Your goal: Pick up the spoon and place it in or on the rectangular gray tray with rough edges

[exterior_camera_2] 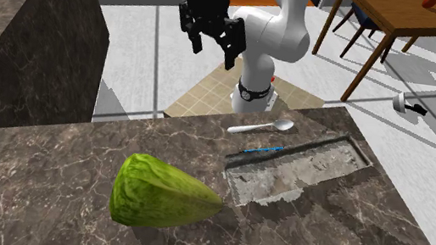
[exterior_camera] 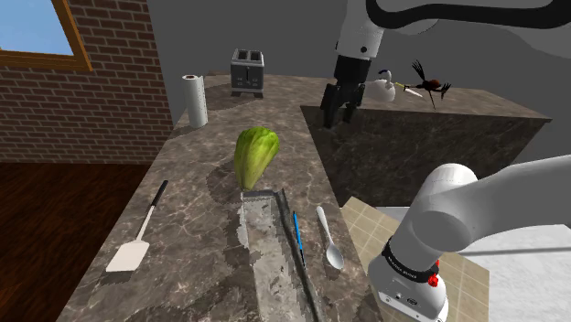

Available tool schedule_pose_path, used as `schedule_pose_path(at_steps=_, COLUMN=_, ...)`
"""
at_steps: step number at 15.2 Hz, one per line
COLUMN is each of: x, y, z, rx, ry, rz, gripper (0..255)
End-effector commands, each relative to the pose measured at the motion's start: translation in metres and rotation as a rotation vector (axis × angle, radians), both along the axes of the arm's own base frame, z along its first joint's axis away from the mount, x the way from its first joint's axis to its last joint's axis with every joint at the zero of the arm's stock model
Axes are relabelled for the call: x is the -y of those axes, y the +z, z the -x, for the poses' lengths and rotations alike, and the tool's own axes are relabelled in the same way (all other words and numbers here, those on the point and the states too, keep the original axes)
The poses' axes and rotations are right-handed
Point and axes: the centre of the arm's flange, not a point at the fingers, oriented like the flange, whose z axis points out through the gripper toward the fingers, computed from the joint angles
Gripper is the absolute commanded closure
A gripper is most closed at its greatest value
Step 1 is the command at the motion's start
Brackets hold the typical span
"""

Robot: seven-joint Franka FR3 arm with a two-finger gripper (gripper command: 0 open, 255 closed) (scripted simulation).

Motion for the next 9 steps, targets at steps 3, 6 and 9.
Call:
schedule_pose_path(at_steps=3, x=-0.016, y=-0.017, z=0.014, rx=-0.01, ry=-0.051, rz=0.017, gripper=0)
schedule_pose_path(at_steps=6, x=-0.04, y=-0.043, z=0.034, rx=-0.025, ry=-0.127, rz=0.044, gripper=0)
schedule_pose_path(at_steps=9, x=-0.066, y=-0.069, z=0.053, rx=-0.04, ry=-0.203, rz=0.07, gripper=0)
